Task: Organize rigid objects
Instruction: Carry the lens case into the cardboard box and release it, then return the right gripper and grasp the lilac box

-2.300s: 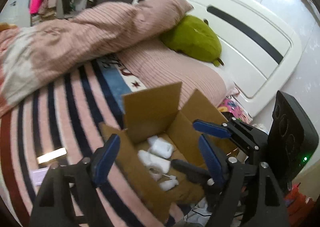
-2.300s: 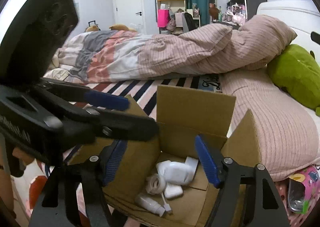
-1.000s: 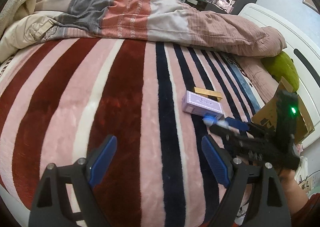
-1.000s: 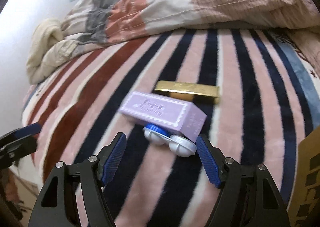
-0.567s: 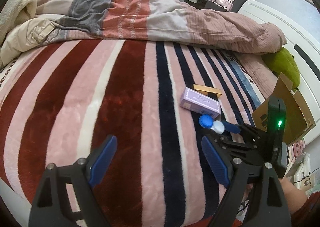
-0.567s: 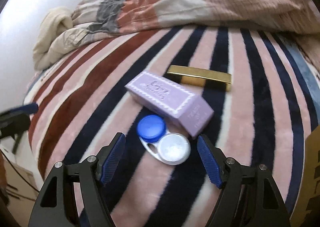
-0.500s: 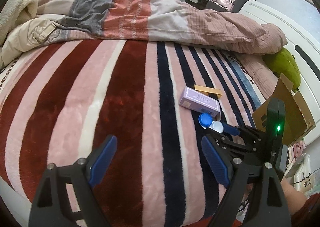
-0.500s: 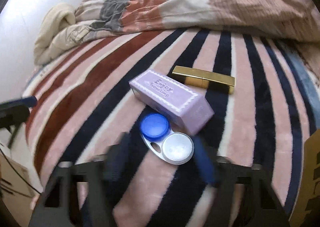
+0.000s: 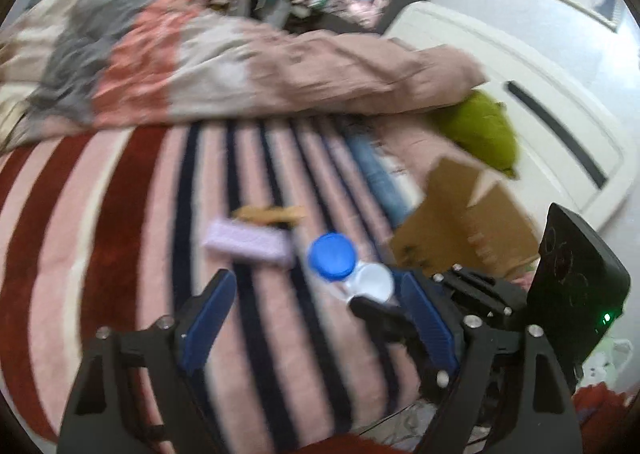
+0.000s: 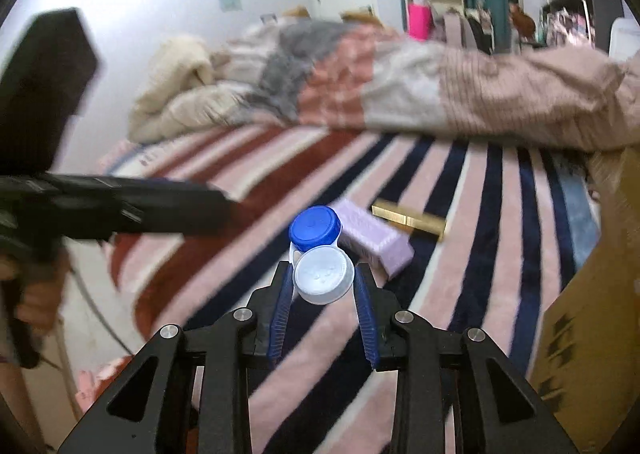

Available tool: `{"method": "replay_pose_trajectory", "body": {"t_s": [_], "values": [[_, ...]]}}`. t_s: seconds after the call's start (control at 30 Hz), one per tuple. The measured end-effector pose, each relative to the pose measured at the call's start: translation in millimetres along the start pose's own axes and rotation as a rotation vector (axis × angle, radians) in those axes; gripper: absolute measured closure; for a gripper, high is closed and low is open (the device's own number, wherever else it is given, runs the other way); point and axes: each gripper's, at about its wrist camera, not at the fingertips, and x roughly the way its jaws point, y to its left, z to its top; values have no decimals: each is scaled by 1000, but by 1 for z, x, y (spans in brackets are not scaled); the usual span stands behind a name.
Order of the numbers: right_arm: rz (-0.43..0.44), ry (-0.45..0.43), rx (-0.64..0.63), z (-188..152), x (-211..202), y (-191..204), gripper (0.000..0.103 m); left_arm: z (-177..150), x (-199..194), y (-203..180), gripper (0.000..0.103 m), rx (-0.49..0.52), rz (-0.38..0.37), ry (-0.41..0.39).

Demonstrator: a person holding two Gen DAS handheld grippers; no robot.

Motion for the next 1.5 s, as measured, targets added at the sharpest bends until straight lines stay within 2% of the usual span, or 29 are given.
{"method": "replay_pose_trajectory", "body": {"t_s": [0.03,0.07,0.13,0.23,0.37,0.53,0.67,0.73,0.8,0.83,0.87,0.93,1.03,1.1,1.17,1.3,1.4,1.5], "values": [[2,-17,-3,4,-7,0,76,7,2,-9,42,6,-31,0],[3,-44,-4,9,-20,-3,76,14,5,-18,50,7,-71,9],[-1,-89,3,15,-42,-12,76,30,17,-39,55,22,-134,32],[-51,-137,4,19,-67,-28,76,48,34,-71,68,49,-203,45],[-118,-164,58,13,-94,-64,77,66,69,-119,70,112,-237,105],[-194,-130,137,4,-112,-110,77,73,118,-162,70,166,-243,199],[-246,-24,168,-2,-110,-138,77,69,156,-184,70,187,-255,285],[-282,41,159,-3,-108,-146,77,68,168,-190,70,196,-265,311],[-293,68,166,-9,-111,-152,76,66,174,-196,70,216,-249,324],[-293,79,179,-12,-113,-154,76,66,176,-198,65,228,-222,326],[-280,82,201,-15,-115,-159,76,66,178,-198,50,233,-191,326],[-278,98,206,-17,-118,-160,71,66,174,-196,35,240,-143,301],[-315,100,169,-19,-122,-154,44,66,154,-185,33,253,-110,256],[-318,90,139,-15,-123,-145,34,68,135,-177,31,250,-83,215],[-334,62,93,-11,-123,-135,16,70,109,-164,28,244,-46,162],[-333,-3,24,1,-126,-108,2,68,59,-132,18,207,23,64],[-287,-43,-7,12,-121,-80,0,58,27,-95,16,145,74,19],[-195,-72,-16,21,-103,-54,0,43,3,-54,16,110,162,-7]]}}
